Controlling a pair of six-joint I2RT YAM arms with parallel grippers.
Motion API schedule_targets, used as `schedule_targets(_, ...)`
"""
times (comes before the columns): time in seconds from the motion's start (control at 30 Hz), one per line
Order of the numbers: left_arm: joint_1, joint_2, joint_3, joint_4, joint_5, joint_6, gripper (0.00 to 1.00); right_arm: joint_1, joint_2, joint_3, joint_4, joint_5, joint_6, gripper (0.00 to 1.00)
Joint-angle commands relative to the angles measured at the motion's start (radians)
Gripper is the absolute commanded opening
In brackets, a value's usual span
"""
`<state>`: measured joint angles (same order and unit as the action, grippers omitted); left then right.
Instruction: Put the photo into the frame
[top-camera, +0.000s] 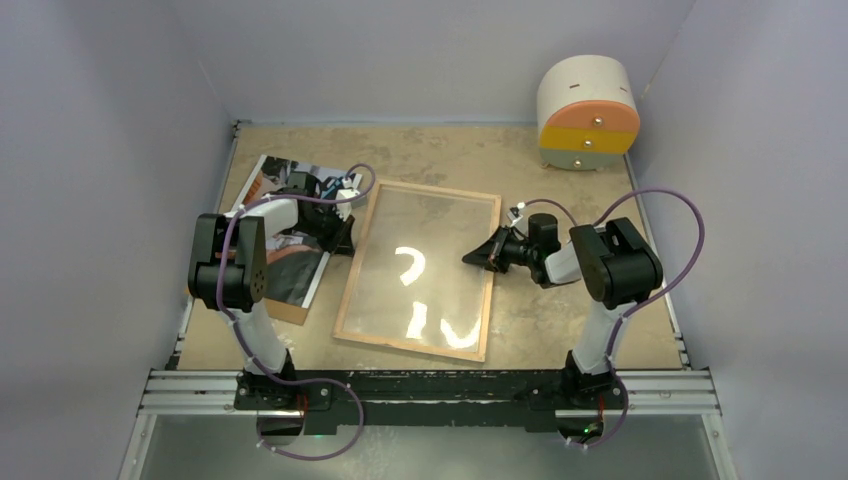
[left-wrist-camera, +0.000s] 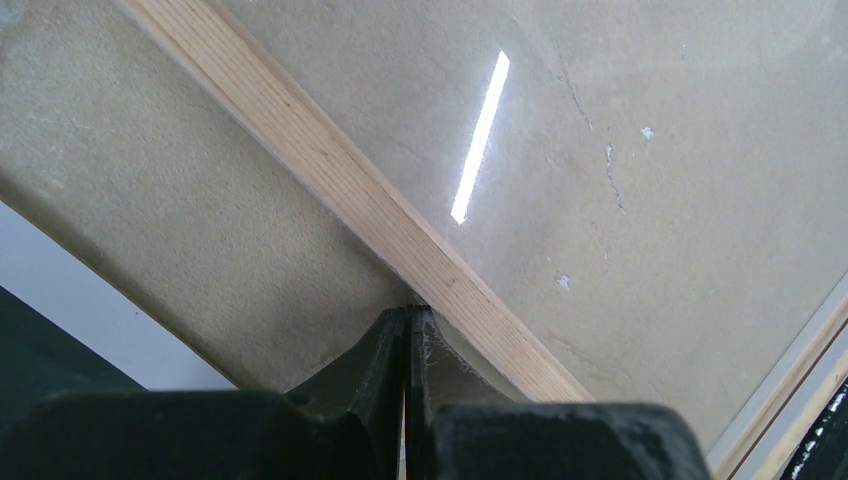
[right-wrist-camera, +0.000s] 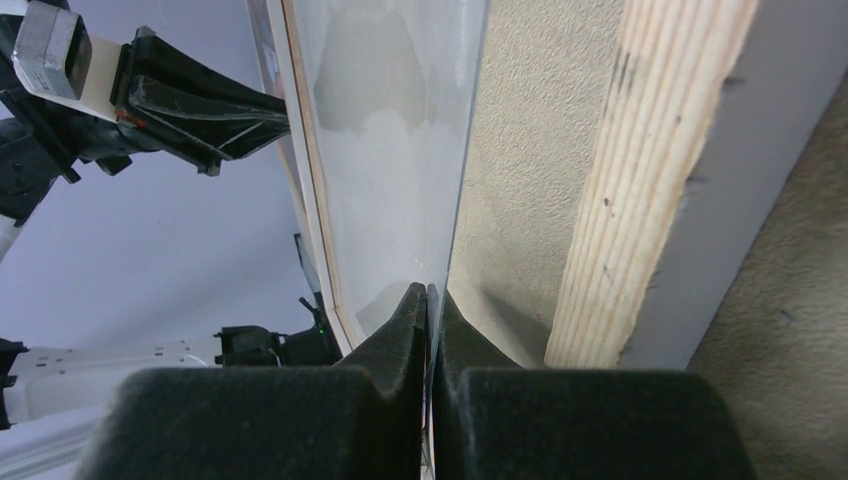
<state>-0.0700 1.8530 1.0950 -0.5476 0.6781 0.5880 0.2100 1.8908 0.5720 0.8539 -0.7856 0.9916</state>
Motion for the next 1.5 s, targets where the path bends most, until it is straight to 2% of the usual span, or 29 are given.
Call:
schedule_targets(0.0,-0.016,0.076,-0.065,-0.087,-0.037,0.024,0.03,0.015,-0.036,0.017,-0.034,-0.005,-0.045,0.0)
schedule_targets(0.4,-0.016,0.084,-0.06,-0.092,-0.037,0.024,0.03,0.015,-0.056,0.009,-0.007,0.009,-0.053,0.0)
schedule_targets(0.57,-0.016,0.084,-0.06,-0.092,-0.036,0.027,0.03,0.016,-0.077,-0.021,0.085,0.008,-0.036,0.0)
schedule_targets(1.1,-0.016,0.092,-0.057,-0.097,-0.037,0.032,0.02,0.048,-0.16,-0.058,0.203,0.053,-0.05,0.0)
schedule_targets(1.47,-0.016,0.09,-0.06,-0.098,-0.035,0.032,0.02,0.048,-0.153,-0.09,0.292,0.042,-0.015,0.0)
